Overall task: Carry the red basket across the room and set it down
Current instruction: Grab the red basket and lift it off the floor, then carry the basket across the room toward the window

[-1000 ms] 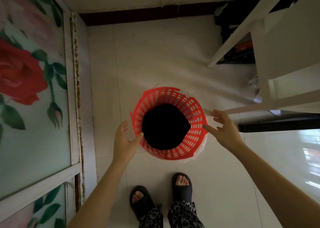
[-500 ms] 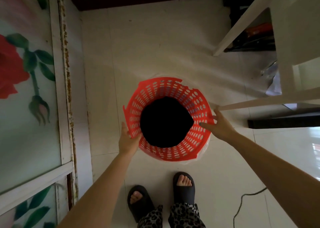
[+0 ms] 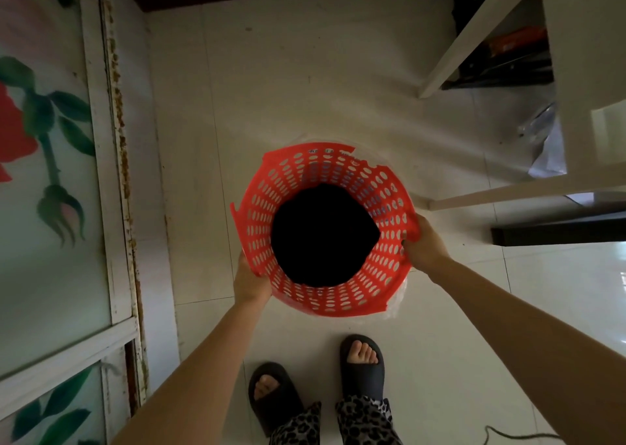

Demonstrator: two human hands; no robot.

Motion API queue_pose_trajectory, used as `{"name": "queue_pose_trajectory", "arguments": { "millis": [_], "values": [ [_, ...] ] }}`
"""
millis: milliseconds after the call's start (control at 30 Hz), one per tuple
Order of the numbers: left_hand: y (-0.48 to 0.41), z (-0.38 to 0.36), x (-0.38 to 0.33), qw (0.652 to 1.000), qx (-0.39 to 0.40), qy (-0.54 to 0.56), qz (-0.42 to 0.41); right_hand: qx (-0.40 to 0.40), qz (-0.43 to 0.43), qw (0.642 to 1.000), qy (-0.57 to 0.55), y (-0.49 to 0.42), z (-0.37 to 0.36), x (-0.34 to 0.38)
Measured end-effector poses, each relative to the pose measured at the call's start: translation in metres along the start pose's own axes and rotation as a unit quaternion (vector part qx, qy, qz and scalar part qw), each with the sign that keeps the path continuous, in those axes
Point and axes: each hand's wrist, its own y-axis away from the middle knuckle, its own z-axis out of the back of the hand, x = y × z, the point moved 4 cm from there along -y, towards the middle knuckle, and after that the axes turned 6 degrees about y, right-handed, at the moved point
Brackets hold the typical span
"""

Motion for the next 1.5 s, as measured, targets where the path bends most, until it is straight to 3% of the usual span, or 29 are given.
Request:
{"name": "queue_pose_trajectory", "arguments": {
  "millis": [300, 633, 967, 1233, 1500],
  "values": [
    [0.012, 0.002, -0.006, 1.000, 0.005, 0.001, -0.005, 0.004, -0.035, 0.997, -0.064, 0.012, 0.008, -0.004],
    [0.068, 0.042, -0.053, 0.999, 0.030, 0.013, -0.031, -0.017, -0.026, 0.990, -0.139, 0.084, 0.039, 0.009],
    [0.181, 0.115, -0.162, 0.993, 0.063, -0.008, -0.103, -0.076, -0.002, 0.968, -0.240, 0.240, 0.100, 0.040],
    [0.278, 0.158, -0.237, 0.982, 0.087, -0.023, -0.164, -0.109, 0.028, 0.964, -0.240, 0.363, 0.155, 0.070],
    [0.374, 0.198, -0.278, 0.983, 0.083, -0.013, -0.161, -0.131, 0.056, 0.958, -0.248, 0.462, 0.185, 0.089]
  ]
}}
